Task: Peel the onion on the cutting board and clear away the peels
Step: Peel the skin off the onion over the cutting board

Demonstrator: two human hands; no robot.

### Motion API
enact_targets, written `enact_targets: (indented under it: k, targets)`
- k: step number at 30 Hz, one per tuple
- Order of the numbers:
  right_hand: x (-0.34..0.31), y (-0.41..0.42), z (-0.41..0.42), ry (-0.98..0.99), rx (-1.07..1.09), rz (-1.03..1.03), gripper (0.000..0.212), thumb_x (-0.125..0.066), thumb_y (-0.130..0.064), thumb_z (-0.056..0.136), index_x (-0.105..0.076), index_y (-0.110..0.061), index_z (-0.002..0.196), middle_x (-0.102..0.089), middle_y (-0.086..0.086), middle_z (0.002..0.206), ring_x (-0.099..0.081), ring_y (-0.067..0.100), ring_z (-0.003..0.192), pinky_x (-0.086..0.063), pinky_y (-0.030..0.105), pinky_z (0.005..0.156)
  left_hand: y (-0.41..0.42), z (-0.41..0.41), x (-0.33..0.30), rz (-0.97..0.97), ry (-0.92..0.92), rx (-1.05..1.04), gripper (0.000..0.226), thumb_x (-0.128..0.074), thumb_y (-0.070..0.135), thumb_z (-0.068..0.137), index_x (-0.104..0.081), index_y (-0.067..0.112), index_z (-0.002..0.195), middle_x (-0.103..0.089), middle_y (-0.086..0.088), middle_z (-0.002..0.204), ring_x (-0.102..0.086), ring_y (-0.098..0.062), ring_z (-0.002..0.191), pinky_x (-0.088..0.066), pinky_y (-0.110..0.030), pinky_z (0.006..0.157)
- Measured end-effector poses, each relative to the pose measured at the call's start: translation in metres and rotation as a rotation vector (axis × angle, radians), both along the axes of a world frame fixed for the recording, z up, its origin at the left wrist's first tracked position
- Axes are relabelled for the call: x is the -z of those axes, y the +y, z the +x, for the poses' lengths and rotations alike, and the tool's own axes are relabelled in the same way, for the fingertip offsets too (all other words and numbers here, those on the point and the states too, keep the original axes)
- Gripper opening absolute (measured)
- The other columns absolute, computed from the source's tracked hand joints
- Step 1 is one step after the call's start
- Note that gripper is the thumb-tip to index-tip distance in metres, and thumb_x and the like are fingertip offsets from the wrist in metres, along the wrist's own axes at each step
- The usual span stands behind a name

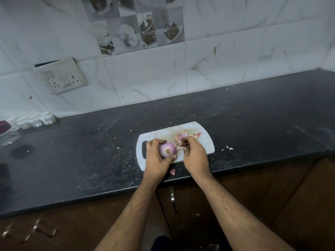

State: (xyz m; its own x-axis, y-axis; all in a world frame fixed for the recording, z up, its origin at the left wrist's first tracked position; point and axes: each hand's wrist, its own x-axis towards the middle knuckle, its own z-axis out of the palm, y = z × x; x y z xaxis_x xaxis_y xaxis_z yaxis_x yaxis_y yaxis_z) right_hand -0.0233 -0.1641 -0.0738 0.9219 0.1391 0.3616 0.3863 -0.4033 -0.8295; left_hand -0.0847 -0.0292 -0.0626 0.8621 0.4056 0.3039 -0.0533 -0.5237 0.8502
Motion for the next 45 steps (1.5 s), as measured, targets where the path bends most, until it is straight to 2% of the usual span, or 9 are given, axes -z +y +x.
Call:
enact_targets:
  k: [6,9,11,15,24,28,36,41,45]
  targets:
    - [-0.005,0.001,-0.004,0.008,-0.155,-0.144,0.036,-0.051,-0.020,0.103,-0.060,-0.026,0.137,-0.063,-0.005,0.140,-0.056,0.016,0.130,-0.045,0.037,0.110,0.007,0.000,0.006,-0.128,0.020,0.152,0.056,-0.078,-0.003,0.086,-0.062,0.033,0.126,-0.065,0.009,0.131,-0.064,-0.012,0.123,-0.054,-0.028,0.105]
    - [-0.005,-0.001,-0.005,0.005,-0.154,-0.097,0.031,-0.053,-0.016,0.102,-0.065,-0.024,0.129,-0.067,-0.007,0.132,-0.059,0.013,0.124,-0.047,0.033,0.107,0.008,0.005,0.008,-0.018,0.064,0.163,0.065,-0.067,-0.002,0.095,-0.049,0.027,0.151,-0.041,0.011,0.161,-0.035,-0.007,0.151,-0.030,-0.019,0.122]
    - [-0.005,-0.001,-0.004,0.007,-0.121,-0.087,0.026,-0.053,-0.014,0.101,-0.068,-0.023,0.120,-0.070,-0.008,0.119,-0.062,0.011,0.112,-0.051,0.032,0.099,0.009,0.005,0.009,0.044,0.088,0.147,0.067,-0.064,-0.001,0.098,-0.042,0.022,0.157,-0.021,0.009,0.169,-0.021,-0.008,0.155,-0.023,-0.009,0.118]
    - [-0.003,0.000,-0.004,-0.045,-0.116,-0.131,0.021,-0.055,-0.010,0.098,-0.068,-0.025,0.106,-0.067,-0.012,0.106,-0.056,0.009,0.103,-0.050,0.030,0.091,0.011,0.003,0.008,0.013,0.083,0.077,0.071,-0.059,-0.015,0.086,-0.048,0.013,0.151,-0.040,0.000,0.149,-0.047,-0.015,0.139,-0.035,0.002,0.102]
    - [-0.005,0.000,-0.006,-0.057,-0.165,-0.131,0.021,-0.059,-0.011,0.098,-0.069,-0.027,0.106,-0.063,-0.018,0.108,-0.049,0.003,0.108,-0.038,0.012,0.084,0.012,0.006,0.011,-0.073,-0.013,0.038,0.050,-0.079,0.001,0.085,-0.062,0.025,0.125,-0.066,0.012,0.122,-0.063,-0.005,0.116,-0.052,-0.021,0.101]
    - [-0.003,0.000,-0.007,-0.086,-0.136,-0.125,0.020,-0.061,-0.014,0.097,-0.070,-0.023,0.113,-0.066,-0.013,0.119,-0.049,0.007,0.121,-0.039,0.019,0.097,0.022,0.011,0.003,-0.095,-0.027,0.035,0.048,-0.081,-0.005,0.079,-0.063,0.029,0.109,-0.069,0.008,0.115,-0.066,-0.009,0.112,-0.053,-0.021,0.097]
    - [0.001,0.002,-0.002,-0.089,-0.131,-0.130,0.016,-0.060,-0.021,0.098,-0.072,-0.026,0.108,-0.063,-0.016,0.109,-0.052,0.004,0.110,-0.050,0.028,0.095,0.062,0.048,-0.012,0.134,0.086,0.017,0.041,-0.070,-0.007,0.084,-0.057,0.023,0.109,-0.064,0.002,0.115,-0.064,-0.016,0.107,-0.050,-0.025,0.087]
    - [0.001,0.004,0.000,-0.095,-0.130,-0.176,0.017,-0.059,-0.024,0.098,-0.071,-0.025,0.110,-0.065,-0.015,0.112,-0.053,0.007,0.115,-0.050,0.032,0.099,0.065,0.053,-0.004,0.072,0.181,0.025,0.051,-0.065,-0.010,0.074,-0.051,0.020,0.113,-0.061,-0.003,0.116,-0.063,-0.014,0.096,-0.050,-0.010,0.068]
    - [0.001,0.005,0.000,-0.105,-0.129,-0.201,0.017,-0.059,-0.024,0.097,-0.071,-0.025,0.109,-0.065,-0.013,0.111,-0.054,0.009,0.111,-0.051,0.037,0.096,0.061,0.047,-0.008,0.110,0.137,0.025,0.052,-0.073,0.011,0.067,-0.049,0.025,0.110,-0.061,-0.003,0.112,-0.063,-0.021,0.092,-0.056,-0.030,0.077]
